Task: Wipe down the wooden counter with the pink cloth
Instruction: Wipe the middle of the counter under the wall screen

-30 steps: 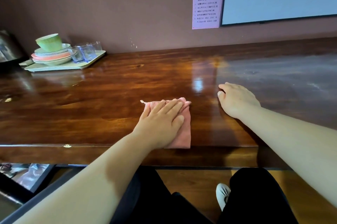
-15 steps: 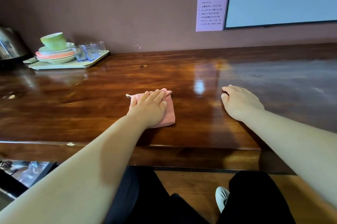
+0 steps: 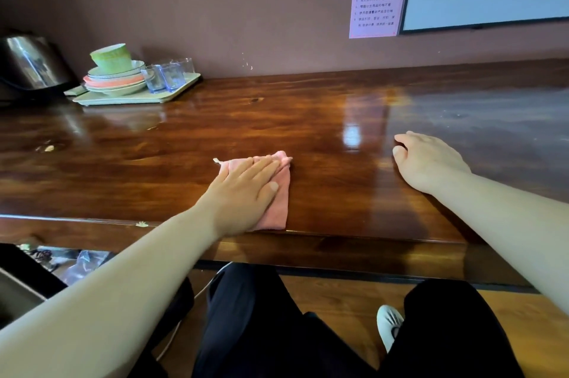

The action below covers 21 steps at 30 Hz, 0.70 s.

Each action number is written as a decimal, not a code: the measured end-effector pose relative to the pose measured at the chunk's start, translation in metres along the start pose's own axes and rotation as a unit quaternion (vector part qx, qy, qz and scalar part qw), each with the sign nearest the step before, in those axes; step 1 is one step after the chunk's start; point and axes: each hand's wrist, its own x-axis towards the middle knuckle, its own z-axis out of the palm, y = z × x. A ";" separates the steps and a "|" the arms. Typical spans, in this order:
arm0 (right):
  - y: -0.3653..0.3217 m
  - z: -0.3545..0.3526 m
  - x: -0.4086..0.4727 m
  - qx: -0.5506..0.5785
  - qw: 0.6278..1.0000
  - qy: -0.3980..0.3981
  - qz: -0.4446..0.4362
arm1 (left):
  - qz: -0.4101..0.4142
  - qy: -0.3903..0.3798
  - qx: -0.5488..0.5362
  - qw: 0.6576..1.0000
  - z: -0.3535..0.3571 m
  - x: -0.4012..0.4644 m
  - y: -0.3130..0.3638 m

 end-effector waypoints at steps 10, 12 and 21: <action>-0.001 -0.002 0.001 -0.006 1.000 0.002 -0.002 | -0.011 0.017 -0.016 1.000 -0.002 -0.015 -0.011; -0.002 -0.002 0.000 -0.005 1.000 0.005 -0.004 | -0.009 0.011 -0.032 0.999 -0.003 -0.013 -0.018; -0.002 -0.002 -0.002 0.000 1.000 0.008 0.000 | 0.036 0.015 -0.042 0.998 0.004 -0.003 -0.002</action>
